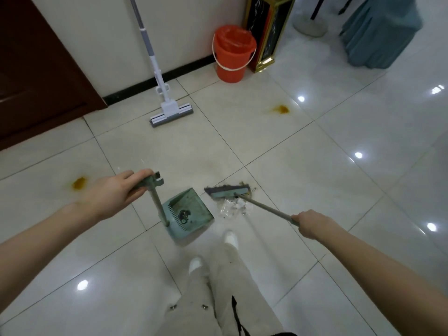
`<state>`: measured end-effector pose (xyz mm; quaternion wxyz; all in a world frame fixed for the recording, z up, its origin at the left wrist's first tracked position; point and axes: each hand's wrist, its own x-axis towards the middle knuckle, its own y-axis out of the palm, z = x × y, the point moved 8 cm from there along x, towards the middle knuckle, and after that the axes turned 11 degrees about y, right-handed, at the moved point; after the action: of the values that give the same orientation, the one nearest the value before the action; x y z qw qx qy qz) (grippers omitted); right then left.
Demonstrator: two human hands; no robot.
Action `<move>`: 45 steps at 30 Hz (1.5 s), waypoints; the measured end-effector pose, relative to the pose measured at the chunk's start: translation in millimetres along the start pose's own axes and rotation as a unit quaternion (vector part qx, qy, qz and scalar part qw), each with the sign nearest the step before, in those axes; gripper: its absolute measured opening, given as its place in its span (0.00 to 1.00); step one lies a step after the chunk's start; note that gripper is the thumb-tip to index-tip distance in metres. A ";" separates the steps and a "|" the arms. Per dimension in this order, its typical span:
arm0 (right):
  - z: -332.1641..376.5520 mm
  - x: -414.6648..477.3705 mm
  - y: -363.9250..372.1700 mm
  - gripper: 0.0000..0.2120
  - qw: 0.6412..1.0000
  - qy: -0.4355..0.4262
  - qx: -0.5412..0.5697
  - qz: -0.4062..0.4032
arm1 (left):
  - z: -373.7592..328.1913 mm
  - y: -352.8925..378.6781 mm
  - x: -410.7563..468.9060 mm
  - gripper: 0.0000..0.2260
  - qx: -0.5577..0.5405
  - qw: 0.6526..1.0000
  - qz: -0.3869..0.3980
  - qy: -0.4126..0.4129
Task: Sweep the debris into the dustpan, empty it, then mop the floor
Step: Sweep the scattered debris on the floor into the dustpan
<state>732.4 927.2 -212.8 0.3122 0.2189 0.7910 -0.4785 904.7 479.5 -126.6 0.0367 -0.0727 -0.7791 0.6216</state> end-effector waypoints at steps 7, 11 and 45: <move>-17.2 -18.1 -28.8 0.13 0.999 -0.033 0.011 -0.027 | -33.3 14.7 -45.0 0.22 -0.011 1.000 0.000 -0.009; -22.0 -26.2 -33.7 0.11 0.996 -0.075 0.048 -0.028 | -78.8 1.1 -57.3 0.18 0.045 0.998 -0.036 -0.033; 51.9 -94.6 116.3 0.21 0.902 -0.293 -0.271 -0.162 | -306.6 85.9 -302.7 0.22 -0.004 0.950 -0.040 -0.310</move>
<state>889.3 928.3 -236.5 0.4955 -0.1555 0.7875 -0.3319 1254.4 745.3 -131.3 -0.1819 0.1548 -0.7566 0.6086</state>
